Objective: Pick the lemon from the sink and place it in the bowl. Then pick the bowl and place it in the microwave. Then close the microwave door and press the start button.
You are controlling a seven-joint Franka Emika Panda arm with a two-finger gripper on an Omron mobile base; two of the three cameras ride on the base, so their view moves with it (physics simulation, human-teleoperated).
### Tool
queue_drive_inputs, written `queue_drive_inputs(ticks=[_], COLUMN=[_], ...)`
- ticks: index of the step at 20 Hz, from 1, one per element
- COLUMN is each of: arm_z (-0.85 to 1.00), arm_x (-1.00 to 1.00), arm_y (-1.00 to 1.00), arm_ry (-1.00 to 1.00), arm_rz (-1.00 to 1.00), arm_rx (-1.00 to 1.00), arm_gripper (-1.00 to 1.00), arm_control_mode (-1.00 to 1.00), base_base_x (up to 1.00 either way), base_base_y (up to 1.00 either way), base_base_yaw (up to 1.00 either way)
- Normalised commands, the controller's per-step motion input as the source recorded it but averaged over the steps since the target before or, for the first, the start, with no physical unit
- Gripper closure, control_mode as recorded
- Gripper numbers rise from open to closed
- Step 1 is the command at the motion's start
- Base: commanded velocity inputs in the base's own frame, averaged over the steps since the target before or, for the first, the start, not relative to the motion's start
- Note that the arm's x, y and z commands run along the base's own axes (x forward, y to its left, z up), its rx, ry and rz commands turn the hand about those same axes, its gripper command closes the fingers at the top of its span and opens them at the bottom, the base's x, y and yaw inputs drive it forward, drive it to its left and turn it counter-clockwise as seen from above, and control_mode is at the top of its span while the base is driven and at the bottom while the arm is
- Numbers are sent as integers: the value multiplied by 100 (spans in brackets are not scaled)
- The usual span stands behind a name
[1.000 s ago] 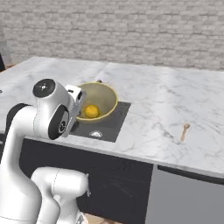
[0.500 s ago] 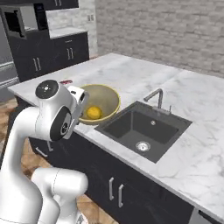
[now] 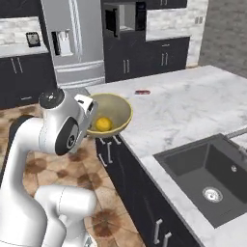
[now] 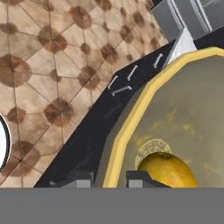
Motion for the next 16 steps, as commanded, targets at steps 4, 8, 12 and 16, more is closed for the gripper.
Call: queue_drive_inputs(ticks=[4, 8, 12, 16], arm_z=[0, 0, 0, 0], arm_x=[0, 0, 0, 0], arm_y=[0, 0, 0, 0], arm_ry=[0, 0, 0, 0], arm_rz=[0, 0, 0, 0], arm_rx=[0, 0, 0, 0], arm_gripper=[100, 100, 100, 100], arm_control_mode=[100, 100, 100, 100], base_base_x=[34, 73, 100, 100], base_base_y=[44, 45, 32, 3], base_base_yaw=[65, 59, 51, 29])
